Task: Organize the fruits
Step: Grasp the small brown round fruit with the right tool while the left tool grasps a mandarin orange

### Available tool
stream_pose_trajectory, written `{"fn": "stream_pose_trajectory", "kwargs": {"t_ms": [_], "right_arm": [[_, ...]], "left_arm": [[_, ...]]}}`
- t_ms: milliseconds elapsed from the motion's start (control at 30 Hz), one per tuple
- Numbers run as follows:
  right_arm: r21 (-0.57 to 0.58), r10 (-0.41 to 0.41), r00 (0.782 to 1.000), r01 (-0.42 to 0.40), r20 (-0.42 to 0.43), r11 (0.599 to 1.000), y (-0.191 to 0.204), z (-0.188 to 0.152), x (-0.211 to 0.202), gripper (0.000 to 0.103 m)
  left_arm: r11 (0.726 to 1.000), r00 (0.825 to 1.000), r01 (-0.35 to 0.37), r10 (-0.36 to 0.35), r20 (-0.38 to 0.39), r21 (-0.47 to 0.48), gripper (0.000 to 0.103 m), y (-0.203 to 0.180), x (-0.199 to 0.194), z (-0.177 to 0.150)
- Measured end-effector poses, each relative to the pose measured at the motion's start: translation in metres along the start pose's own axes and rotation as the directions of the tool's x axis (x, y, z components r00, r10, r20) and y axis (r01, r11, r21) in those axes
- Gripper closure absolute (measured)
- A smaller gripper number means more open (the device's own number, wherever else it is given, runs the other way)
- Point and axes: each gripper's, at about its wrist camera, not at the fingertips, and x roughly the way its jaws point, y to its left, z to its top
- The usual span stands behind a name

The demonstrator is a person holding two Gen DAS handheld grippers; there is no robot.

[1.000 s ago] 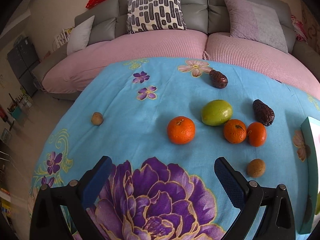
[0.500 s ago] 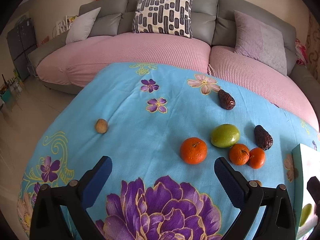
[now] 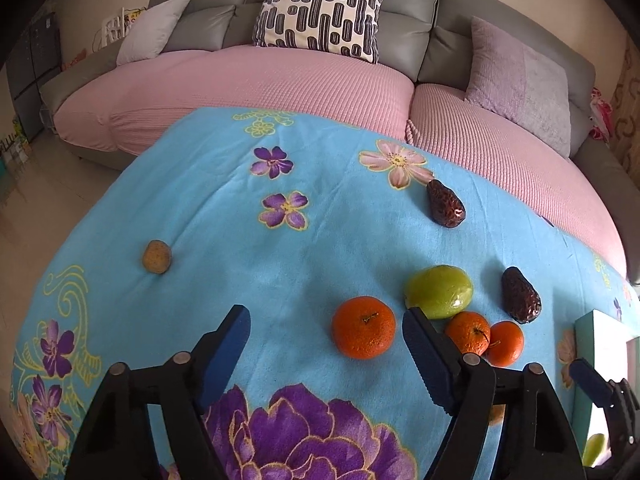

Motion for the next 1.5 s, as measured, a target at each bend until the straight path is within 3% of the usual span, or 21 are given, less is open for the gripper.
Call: {"fn": "stream_pose_trajectory", "kwargs": {"t_ms": [100, 167, 233, 333, 400, 433, 467, 567, 633, 1000, 1333, 1500], "right_arm": [[-0.021, 0.033, 0.999, -0.034, -0.035, 0.999, 0.009, -0.006, 0.012, 0.03], [-0.039, 0.046, 0.998, -0.048, -0.051, 0.998, 0.016, -0.009, 0.017, 0.034], [-0.055, 0.057, 0.997, -0.06, -0.06, 0.997, 0.022, -0.011, 0.02, 0.04], [-0.082, 0.057, 0.997, -0.062, -0.055, 0.995, 0.029, -0.011, 0.02, 0.041], [-0.099, 0.062, 0.997, -0.067, -0.052, 0.993, 0.031, -0.011, 0.019, 0.048], [-0.102, 0.06, 0.997, -0.065, -0.05, 0.993, 0.032, -0.012, 0.018, 0.059], [-0.103, 0.053, 0.997, -0.058, -0.051, 0.993, 0.032, -0.012, 0.018, 0.063], [-0.095, 0.051, 0.997, -0.057, -0.062, 0.994, 0.031, -0.012, 0.021, 0.065], [-0.088, 0.042, 0.997, -0.047, -0.058, 0.995, 0.028, -0.011, 0.021, 0.076], [-0.05, 0.062, 0.998, -0.064, -0.025, 0.997, 0.02, -0.006, 0.002, 0.076], [-0.007, -0.006, 0.997, 0.006, 0.072, 1.0, -0.004, -0.001, -0.043, 0.076], [0.03, -0.058, 0.993, 0.055, 0.106, 0.998, -0.024, 0.0, -0.063, 0.076]], "left_arm": [[1.0, 1.0, 0.015, -0.015, -0.011, 0.013, 0.026, -0.003, 0.006, -0.002], [0.999, 0.999, 0.032, -0.032, -0.022, 0.013, 0.038, -0.004, 0.01, -0.004], [0.999, 0.999, 0.042, -0.041, -0.03, 0.013, 0.041, -0.005, 0.014, -0.005], [0.997, 0.997, 0.076, -0.076, -0.032, -0.001, 0.047, -0.005, 0.016, -0.005], [0.995, 0.994, 0.098, -0.098, -0.04, -0.002, 0.054, -0.005, 0.019, -0.005], [0.994, 0.993, 0.109, -0.109, -0.044, -0.002, 0.058, -0.005, 0.02, -0.006], [0.992, 0.991, 0.122, -0.123, -0.047, -0.005, 0.061, -0.006, 0.02, -0.006], [0.993, 0.992, 0.118, -0.118, -0.045, 0.004, 0.062, -0.008, 0.019, -0.006], [0.993, 0.992, 0.121, -0.121, -0.044, 0.001, 0.063, -0.007, 0.018, -0.006], [0.99, 0.99, 0.142, -0.142, -0.019, -0.007, 0.063, -0.008, 0.003, -0.003], [0.984, 0.984, 0.171, -0.173, 0.051, 0.04, 0.063, -0.026, -0.033, 0.001], [0.977, 0.978, 0.2, -0.204, 0.048, 0.069, 0.063, -0.041, -0.039, -0.002]]}}
